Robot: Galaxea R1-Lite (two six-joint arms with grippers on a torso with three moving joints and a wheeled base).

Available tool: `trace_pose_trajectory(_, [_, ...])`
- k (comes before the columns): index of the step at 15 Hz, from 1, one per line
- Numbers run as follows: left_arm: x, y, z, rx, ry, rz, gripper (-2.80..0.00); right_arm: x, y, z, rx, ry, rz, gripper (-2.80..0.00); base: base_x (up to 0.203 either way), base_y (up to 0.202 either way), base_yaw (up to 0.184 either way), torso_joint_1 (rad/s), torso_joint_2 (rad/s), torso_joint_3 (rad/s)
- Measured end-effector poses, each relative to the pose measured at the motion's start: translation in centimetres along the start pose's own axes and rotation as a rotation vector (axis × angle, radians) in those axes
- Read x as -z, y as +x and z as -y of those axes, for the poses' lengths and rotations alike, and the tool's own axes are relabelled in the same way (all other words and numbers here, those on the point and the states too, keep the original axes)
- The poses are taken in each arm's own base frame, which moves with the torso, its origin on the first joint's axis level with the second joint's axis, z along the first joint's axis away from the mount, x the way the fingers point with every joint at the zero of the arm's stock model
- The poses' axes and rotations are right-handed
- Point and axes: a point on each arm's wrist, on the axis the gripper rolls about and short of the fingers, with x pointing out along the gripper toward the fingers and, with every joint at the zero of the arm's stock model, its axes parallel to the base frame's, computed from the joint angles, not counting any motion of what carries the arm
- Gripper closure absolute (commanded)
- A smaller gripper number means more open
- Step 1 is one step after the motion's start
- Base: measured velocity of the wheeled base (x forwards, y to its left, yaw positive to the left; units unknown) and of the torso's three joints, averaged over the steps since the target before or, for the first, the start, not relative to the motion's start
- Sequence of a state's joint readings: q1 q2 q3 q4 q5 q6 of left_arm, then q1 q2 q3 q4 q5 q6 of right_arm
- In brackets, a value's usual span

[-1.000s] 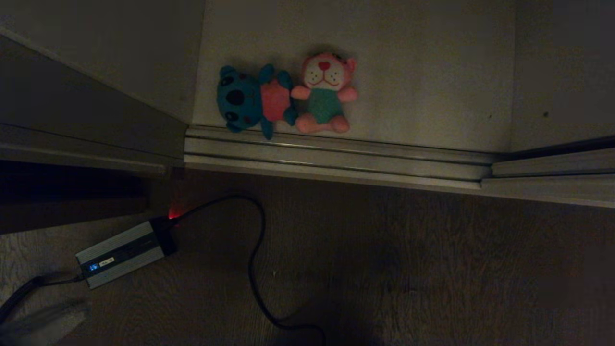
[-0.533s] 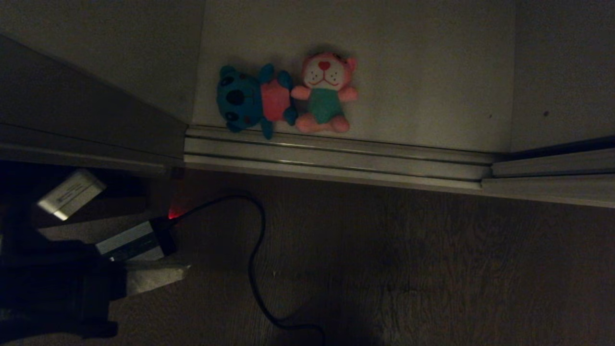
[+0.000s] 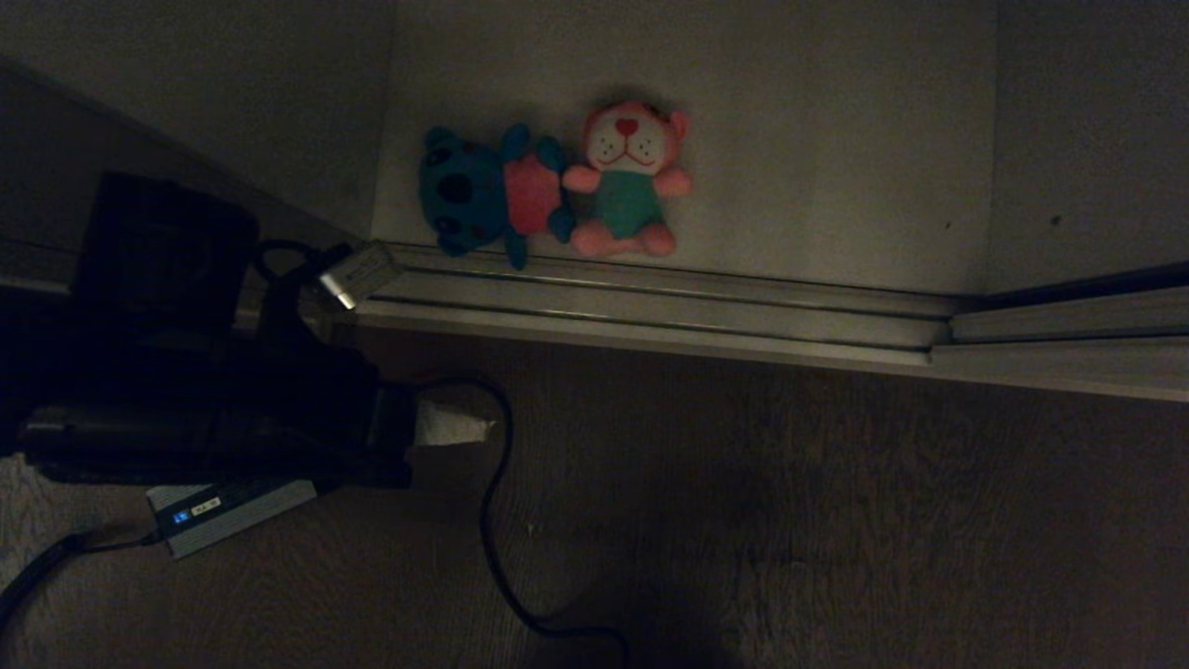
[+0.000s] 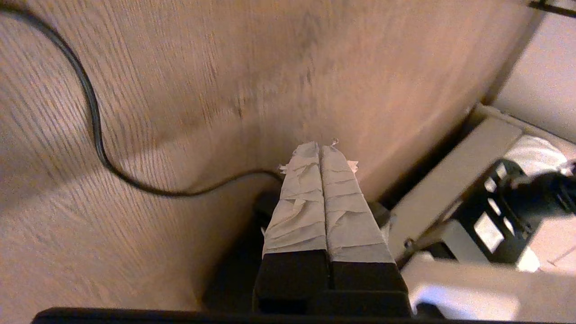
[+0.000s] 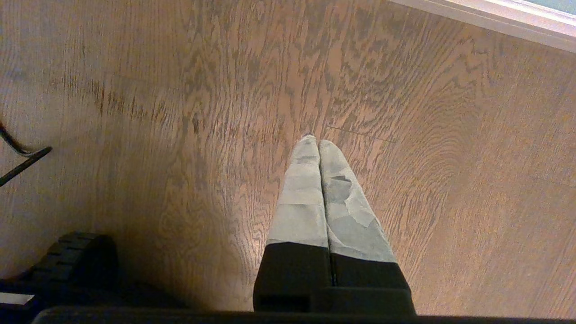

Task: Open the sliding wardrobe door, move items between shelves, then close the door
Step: Place the blue doll on the higher shelf

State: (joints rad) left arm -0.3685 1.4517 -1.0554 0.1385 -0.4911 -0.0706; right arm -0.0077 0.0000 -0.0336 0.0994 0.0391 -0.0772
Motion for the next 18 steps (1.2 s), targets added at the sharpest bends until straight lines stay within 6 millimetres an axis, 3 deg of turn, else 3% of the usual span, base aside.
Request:
trace_pose_trajectory(3, [-1.2,2.5,-1.1,-0.061,0.0,0.027,0.0,0.0,0.0,0.0,0.0,0.0,0.0,0.0,0.0,0.0,0.0,0.0,0.0,0.0])
trace_pose_trajectory(7, [-4.3,6.4,-2.5,-0.25,0.026,0.209,0.0,0.0,0.0,0.0,0.0,0.0,0.0,0.0,0.0,0.0,0.0,0.0,0.0,0.0])
trace_pose_trajectory(12, [-9.5,8.2,-2.0,-0.368,-0.046,0.419,0.0,0.0,0.0,0.0,0.0,0.0,0.0,0.0,0.0,0.0,0.0,0.0,0.0,0.0])
trace_pose_trajectory(17, [-10.6,11.8,-3.3,-0.509,-0.062,0.505,0.0,0.0,0.0,0.0,0.0,0.0,0.0,0.0,0.0,0.0,0.0,0.0,0.0,0.0])
trace_pose_trajectory(18, [-10.6,12.3,-3.4,-0.534,-0.056,0.507,-2.8,0.0,0.0,0.0,0.0,0.0,0.0,0.0,0.0,0.0,0.0,0.0,0.0,0.0])
